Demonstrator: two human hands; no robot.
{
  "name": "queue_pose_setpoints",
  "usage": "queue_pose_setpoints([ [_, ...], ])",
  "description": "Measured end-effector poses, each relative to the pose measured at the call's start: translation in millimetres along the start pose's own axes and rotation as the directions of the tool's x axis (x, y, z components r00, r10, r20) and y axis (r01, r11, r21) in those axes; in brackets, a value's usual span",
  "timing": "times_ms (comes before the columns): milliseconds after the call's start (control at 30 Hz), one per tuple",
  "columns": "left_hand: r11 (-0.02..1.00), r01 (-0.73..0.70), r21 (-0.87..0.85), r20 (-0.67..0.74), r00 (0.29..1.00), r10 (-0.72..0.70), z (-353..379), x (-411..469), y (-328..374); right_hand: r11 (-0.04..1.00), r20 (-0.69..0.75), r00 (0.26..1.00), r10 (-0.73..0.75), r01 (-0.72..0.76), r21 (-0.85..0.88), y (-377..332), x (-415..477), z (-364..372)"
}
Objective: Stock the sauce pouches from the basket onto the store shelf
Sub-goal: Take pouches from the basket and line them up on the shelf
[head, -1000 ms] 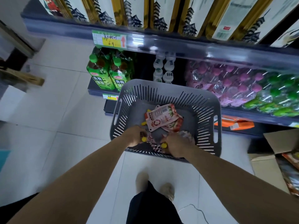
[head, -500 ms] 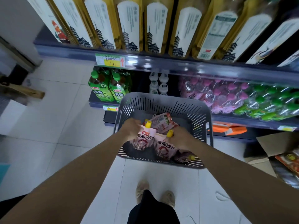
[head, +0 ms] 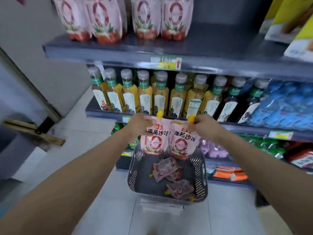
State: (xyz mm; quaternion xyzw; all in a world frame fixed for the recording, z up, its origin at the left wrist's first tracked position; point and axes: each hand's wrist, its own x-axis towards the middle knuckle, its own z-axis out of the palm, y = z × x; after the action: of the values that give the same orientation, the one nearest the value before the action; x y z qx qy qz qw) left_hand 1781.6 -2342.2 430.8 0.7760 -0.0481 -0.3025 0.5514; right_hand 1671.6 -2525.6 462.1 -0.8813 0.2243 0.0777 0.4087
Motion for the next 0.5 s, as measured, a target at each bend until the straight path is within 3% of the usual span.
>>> queue_pose_setpoints([
  [300,0.931,-0.339,-0.134,-0.12,0.938,0.324,-25.0,-60.3,119.5,0.931,-0.233,0.938,-0.256,0.304,0.2,-83.1,-50.7,-97.8],
  [500,0.848,-0.516,-0.12,-0.232,0.845,0.482,-48.4,-90.8,186.4,0.832,-0.36,0.854,-0.375,0.481,0.275,-132.7,-58.0,-146.3],
])
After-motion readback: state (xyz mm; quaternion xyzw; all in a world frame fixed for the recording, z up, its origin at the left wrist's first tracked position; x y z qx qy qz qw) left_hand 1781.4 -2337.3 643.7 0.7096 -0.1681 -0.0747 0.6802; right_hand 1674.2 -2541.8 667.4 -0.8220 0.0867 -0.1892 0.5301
